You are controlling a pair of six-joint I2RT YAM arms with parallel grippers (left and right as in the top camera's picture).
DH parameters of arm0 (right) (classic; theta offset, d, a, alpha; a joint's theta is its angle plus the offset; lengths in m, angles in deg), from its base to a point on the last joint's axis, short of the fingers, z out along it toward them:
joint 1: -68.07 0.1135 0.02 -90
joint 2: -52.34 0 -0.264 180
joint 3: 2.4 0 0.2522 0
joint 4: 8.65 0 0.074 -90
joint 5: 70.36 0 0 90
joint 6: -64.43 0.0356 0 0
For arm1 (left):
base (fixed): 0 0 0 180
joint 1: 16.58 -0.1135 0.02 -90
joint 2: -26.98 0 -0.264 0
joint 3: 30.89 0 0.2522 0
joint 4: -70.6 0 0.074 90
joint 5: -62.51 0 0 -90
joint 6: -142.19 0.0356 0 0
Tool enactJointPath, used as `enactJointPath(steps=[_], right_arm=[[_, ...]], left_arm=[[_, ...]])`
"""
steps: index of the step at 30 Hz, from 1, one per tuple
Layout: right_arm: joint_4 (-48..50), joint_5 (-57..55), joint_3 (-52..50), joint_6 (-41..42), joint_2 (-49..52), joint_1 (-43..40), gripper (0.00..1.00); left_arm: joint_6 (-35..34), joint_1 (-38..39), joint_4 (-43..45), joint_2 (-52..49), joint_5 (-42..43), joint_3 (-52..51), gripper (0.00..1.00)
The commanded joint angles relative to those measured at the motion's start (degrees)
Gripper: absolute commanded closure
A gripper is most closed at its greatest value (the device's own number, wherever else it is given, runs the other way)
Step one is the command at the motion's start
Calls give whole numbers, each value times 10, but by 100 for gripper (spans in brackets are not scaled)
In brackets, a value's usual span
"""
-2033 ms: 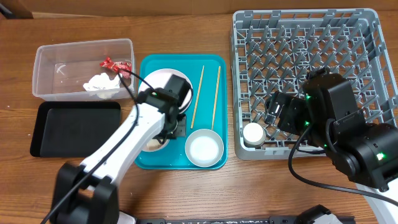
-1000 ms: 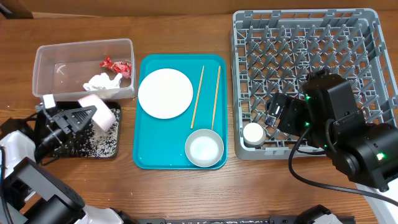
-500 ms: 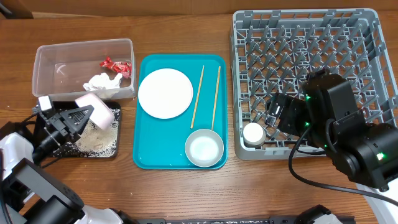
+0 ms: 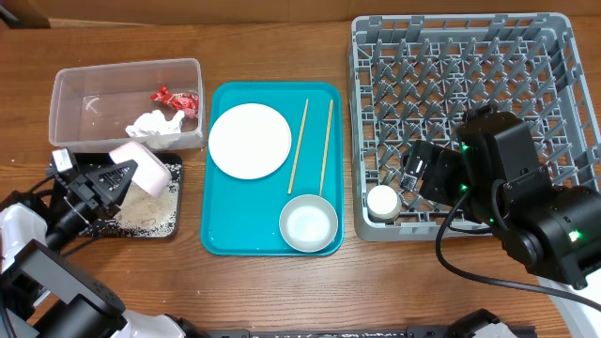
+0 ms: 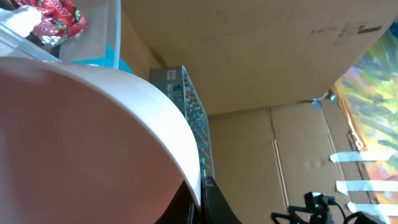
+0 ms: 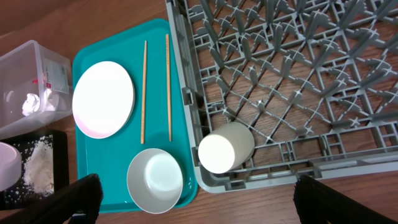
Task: Sort waste into correct bins and load items into the dishwasher
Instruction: 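Tip the pink bowl over the black tray to pour out the rice, then set the empty pink bowl back on the blue tray with the left gripper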
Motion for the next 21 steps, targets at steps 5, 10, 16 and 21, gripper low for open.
enactJointPath(steps=[5, 10, 16, 21], right_arm=[[5, -8, 4, -6, -2, 1, 0], [5, -8, 4, -5, -2, 1, 0], [7, -8, 4, -5, -2, 1, 0], [5, -8, 4, -5, -2, 1, 0]], left_arm=[[19, 41, -83, 24, -38, 6, 96], [-73, 124, -94, 82, -221, 55, 96], [-292, 338, -8, 151, -527, 75, 96], [-429, 610, 19, 128, -797, 73, 96]])
